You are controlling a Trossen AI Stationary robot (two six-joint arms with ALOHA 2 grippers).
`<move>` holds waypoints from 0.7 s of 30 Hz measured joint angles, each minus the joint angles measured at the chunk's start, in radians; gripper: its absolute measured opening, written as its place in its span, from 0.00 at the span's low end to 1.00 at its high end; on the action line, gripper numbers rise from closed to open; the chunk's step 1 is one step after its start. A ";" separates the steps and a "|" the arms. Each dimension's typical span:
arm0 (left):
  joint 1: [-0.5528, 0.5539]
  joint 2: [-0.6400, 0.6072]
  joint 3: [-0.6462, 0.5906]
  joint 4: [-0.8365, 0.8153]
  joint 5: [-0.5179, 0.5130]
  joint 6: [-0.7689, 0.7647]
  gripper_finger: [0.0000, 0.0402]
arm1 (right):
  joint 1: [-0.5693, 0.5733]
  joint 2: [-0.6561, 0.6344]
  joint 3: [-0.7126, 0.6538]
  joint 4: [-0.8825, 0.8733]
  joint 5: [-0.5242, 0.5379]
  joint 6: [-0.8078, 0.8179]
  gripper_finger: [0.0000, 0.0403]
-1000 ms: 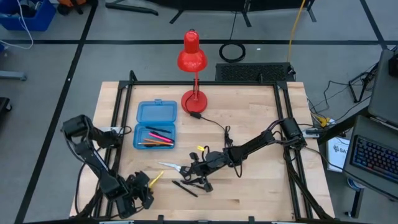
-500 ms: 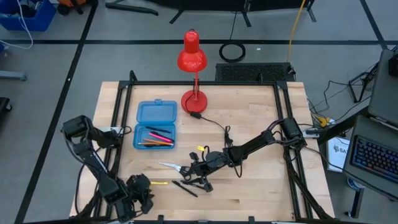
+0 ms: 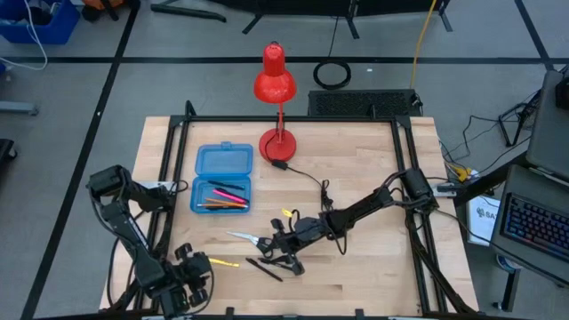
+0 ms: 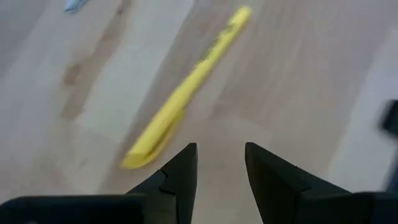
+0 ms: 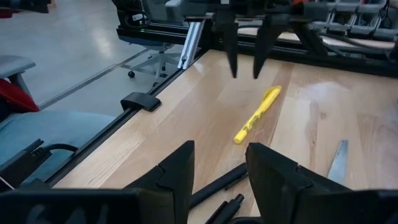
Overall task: Pick & place school supplies into a supply box
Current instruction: Put the yellow pen into the blue supply box
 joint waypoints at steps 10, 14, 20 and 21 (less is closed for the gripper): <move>-0.017 0.000 0.000 -0.101 0.076 -0.076 0.35 | 0.031 0.135 0.131 0.059 0.103 -0.030 0.33; -0.031 0.000 0.002 -0.122 0.091 -0.022 0.35 | 0.033 0.233 0.276 0.019 0.123 0.005 0.33; -0.035 0.000 0.000 -0.190 0.099 0.009 0.35 | 0.048 0.347 0.469 -0.076 0.219 -0.003 0.34; -0.035 0.000 -0.003 -0.196 0.101 0.013 0.35 | 0.052 0.359 0.482 -0.080 0.247 -0.004 0.34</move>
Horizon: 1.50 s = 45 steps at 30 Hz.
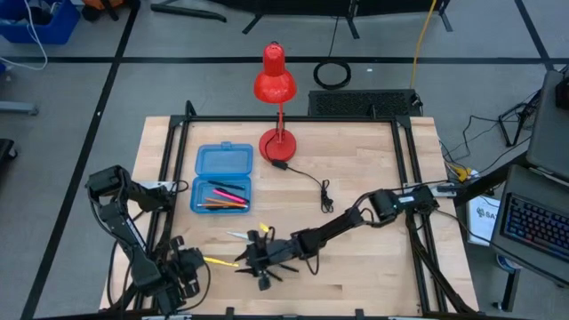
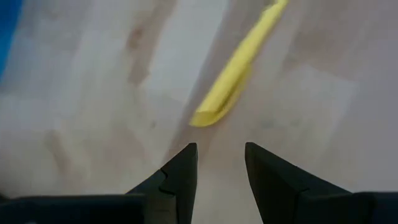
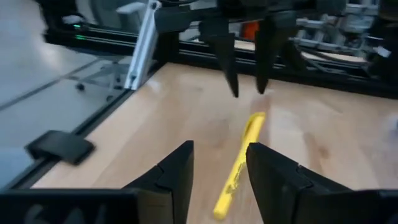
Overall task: Pick & place school supplies into a supply box
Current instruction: Put the yellow pen into the blue supply box
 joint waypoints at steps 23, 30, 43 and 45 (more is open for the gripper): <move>0.003 0.000 -0.062 0.036 -0.025 0.012 0.35 | 0.011 0.110 0.089 -0.019 0.055 0.030 0.37; 0.025 0.000 -0.062 0.039 -0.039 0.029 0.35 | 0.009 0.110 0.088 -0.027 0.032 0.042 0.39; 0.070 0.000 -0.062 0.056 -0.034 0.089 0.35 | 0.009 0.164 0.182 -0.133 0.051 0.038 0.41; 0.070 0.000 -0.065 0.074 -0.033 0.098 0.35 | 0.008 0.164 0.182 -0.136 0.063 0.043 0.41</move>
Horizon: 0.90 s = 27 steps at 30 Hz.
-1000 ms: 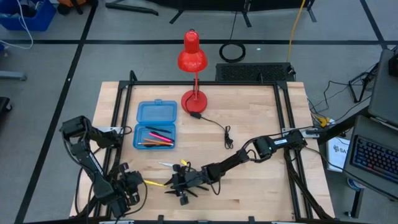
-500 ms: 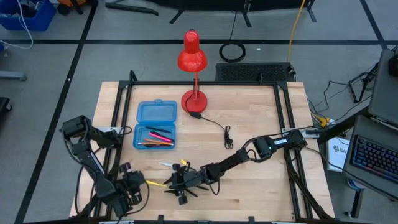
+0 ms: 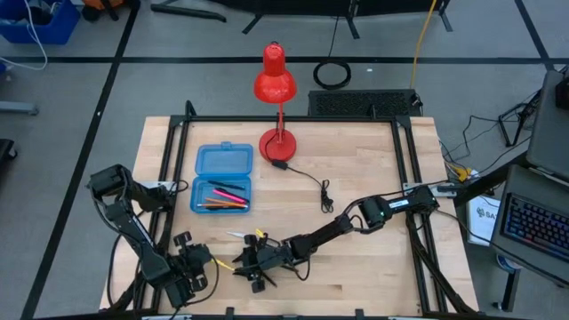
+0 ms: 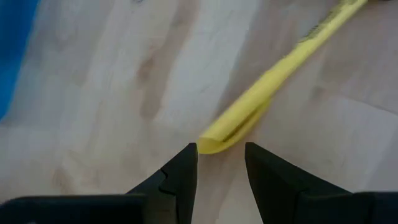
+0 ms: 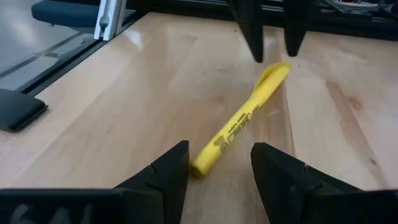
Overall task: Pick & place school supplies into a supply box
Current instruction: Put the yellow pen into the blue supply box
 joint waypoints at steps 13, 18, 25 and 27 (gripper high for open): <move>0.000 -0.005 -0.110 0.179 -0.011 -0.016 0.35 | -0.012 0.000 0.001 -0.014 -0.001 -0.002 0.38; 0.000 -0.003 -0.111 0.185 -0.012 -0.011 0.35 | -0.022 0.000 0.001 -0.015 -0.005 0.004 0.37; -0.001 -0.003 -0.114 0.209 -0.031 0.009 0.35 | -0.041 -0.002 0.001 -0.041 -0.007 0.027 0.32; 0.000 -0.002 -0.115 0.220 -0.037 0.009 0.35 | -0.041 -0.002 0.001 -0.049 -0.009 0.024 0.30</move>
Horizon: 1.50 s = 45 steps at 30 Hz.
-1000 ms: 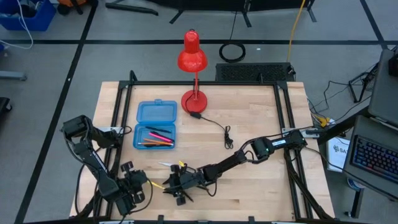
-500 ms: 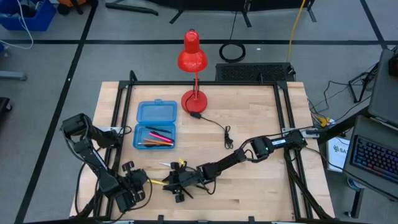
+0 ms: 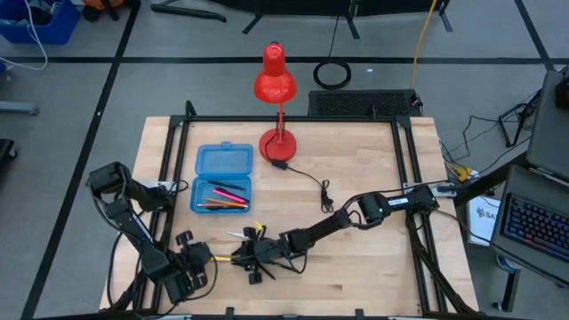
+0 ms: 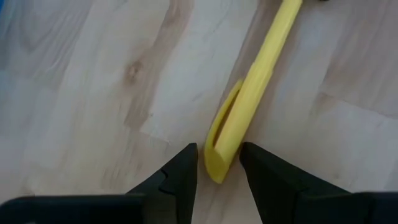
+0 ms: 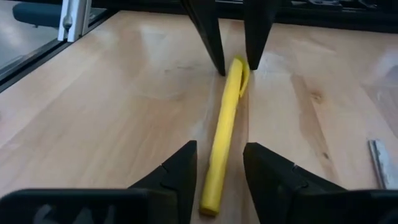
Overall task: Pick & place school supplies into a supply box
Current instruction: Put the yellow pen into the blue supply box
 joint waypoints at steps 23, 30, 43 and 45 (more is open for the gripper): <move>-0.001 0.002 0.001 0.011 -0.014 -0.010 0.35 | -0.026 -0.002 0.001 -0.053 -0.075 0.022 0.00; -0.011 0.002 0.001 0.010 -0.020 -0.015 0.35 | -0.025 -0.002 0.000 -0.046 -0.079 0.006 0.01; -0.012 0.002 0.001 0.041 -0.034 0.033 0.16 | -0.019 -0.002 -0.002 -0.046 -0.119 -0.035 0.05; -0.012 0.003 0.001 0.043 -0.038 0.031 0.19 | -0.018 -0.002 -0.001 -0.046 -0.123 -0.035 0.09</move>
